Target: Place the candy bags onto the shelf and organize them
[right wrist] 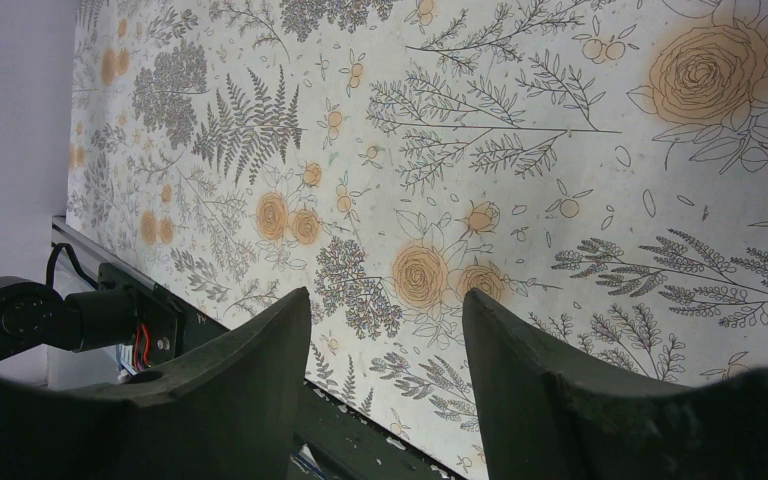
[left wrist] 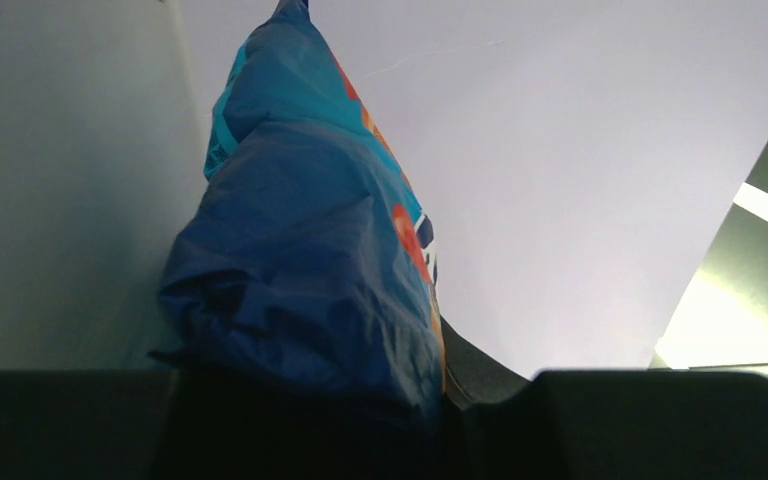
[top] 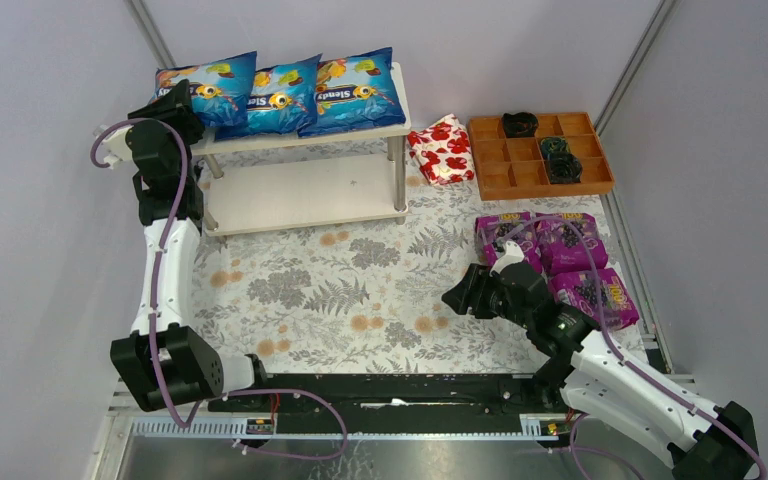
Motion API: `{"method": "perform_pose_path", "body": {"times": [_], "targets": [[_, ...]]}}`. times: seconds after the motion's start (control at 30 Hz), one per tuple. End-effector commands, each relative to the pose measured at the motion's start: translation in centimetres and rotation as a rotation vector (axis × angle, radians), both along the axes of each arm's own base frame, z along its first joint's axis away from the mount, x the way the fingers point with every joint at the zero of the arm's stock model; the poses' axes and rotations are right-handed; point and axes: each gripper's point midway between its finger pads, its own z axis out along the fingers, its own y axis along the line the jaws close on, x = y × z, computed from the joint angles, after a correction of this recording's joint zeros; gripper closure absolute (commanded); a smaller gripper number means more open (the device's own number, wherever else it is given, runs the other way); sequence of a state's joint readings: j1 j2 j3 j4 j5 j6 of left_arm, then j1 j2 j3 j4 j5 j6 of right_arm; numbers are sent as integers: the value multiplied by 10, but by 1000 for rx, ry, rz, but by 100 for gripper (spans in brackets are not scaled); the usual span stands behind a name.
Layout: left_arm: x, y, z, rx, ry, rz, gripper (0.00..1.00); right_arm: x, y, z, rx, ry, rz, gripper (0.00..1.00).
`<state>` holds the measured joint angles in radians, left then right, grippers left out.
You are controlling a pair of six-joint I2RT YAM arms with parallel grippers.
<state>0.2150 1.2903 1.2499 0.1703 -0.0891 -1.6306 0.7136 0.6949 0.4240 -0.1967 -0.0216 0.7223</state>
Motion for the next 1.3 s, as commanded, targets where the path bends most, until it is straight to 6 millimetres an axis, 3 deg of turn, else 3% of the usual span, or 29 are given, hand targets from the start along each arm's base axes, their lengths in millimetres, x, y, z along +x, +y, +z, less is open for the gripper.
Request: {"method": "perform_pose_path", "body": {"times": [0.0,0.07,0.17,0.47,0.63,0.77,1.07,1.27], "targets": [[-40,4,60,7,-179,65,100,0,3,4,27,-19,4,36],[-37,2,53,9,-149,53,99,0,3,3,29,-16,6,36],[-29,-1,40,4,-86,29,89,0,6,2,34,-9,14,36],[-22,-9,6,64,126,-19,30,-1,7,-1,40,-5,17,37],[-21,-23,-14,115,213,-112,9,-2,7,-3,41,-3,17,37],[-30,-22,-22,188,291,-116,1,-2,7,-4,41,-2,20,37],[-49,-16,-47,384,489,-165,1,-3,10,-10,52,6,28,37],[-65,-7,-32,512,472,-97,5,-3,11,-13,48,11,35,37]]}}
